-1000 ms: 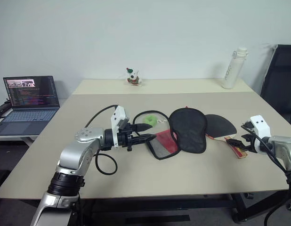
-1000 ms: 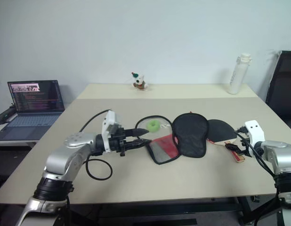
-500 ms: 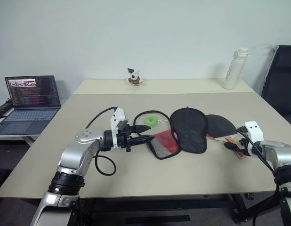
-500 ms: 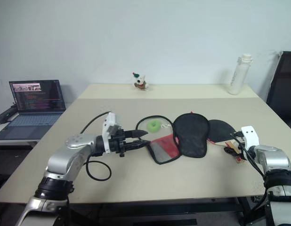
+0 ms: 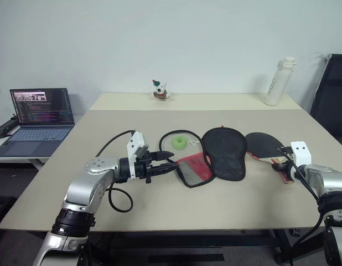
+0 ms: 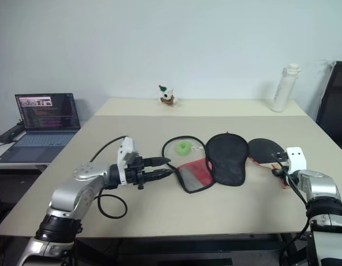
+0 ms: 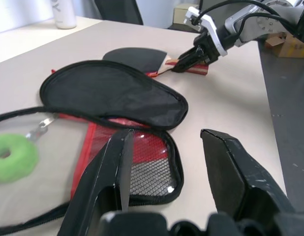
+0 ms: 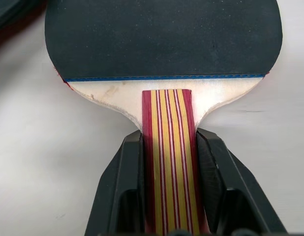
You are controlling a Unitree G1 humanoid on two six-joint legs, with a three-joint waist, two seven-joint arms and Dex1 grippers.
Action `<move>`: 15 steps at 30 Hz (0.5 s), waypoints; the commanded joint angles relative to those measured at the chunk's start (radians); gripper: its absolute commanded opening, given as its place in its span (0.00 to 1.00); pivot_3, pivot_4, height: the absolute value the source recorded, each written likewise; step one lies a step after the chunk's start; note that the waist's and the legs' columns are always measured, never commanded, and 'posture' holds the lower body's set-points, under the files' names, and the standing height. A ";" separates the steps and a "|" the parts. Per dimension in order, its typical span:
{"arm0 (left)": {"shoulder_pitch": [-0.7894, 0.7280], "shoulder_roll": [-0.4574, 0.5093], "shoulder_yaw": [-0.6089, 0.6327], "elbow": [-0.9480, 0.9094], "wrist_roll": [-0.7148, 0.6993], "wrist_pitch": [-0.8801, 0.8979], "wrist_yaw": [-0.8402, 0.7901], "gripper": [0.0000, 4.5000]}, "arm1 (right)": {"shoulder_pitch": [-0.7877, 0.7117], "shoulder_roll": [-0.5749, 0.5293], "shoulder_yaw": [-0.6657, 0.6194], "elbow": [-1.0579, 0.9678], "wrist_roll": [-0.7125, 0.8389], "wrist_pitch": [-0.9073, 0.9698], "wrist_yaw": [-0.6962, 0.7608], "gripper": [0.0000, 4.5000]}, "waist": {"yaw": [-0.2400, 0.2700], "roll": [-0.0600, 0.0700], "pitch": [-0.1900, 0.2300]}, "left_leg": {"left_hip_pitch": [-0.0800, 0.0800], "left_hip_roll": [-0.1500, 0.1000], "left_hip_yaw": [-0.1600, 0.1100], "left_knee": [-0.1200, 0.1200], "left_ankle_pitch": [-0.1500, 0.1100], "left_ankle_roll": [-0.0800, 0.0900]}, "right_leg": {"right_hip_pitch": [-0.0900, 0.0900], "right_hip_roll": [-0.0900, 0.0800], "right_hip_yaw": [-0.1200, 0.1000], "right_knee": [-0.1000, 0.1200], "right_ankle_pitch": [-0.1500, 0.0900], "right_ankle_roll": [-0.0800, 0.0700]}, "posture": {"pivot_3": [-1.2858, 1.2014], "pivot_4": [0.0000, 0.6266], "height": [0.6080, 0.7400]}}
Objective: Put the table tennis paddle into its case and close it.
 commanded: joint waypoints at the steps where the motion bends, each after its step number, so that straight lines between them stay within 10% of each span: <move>1: 0.004 0.013 0.032 -0.041 -0.015 -0.009 0.004 0.53 | -0.066 -0.061 -0.096 -0.074 0.041 0.003 -0.038 0.24 | 0.000 0.002 0.002 | 0.000 0.000 0.000 0.000 0.000 0.000 | 0.000 0.000 0.001 0.000 0.000 0.000 | 0.52 0.24 1.00; 15: 0.001 0.006 0.020 -0.038 -0.013 0.000 -0.004 0.53 | -0.031 0.345 -0.157 -0.775 0.226 0.446 -0.326 0.24 | -0.009 0.003 0.002 | -0.005 0.001 0.006 0.001 0.000 0.000 | -0.016 0.004 0.010 0.013 0.000 0.000 | 0.52 0.24 1.00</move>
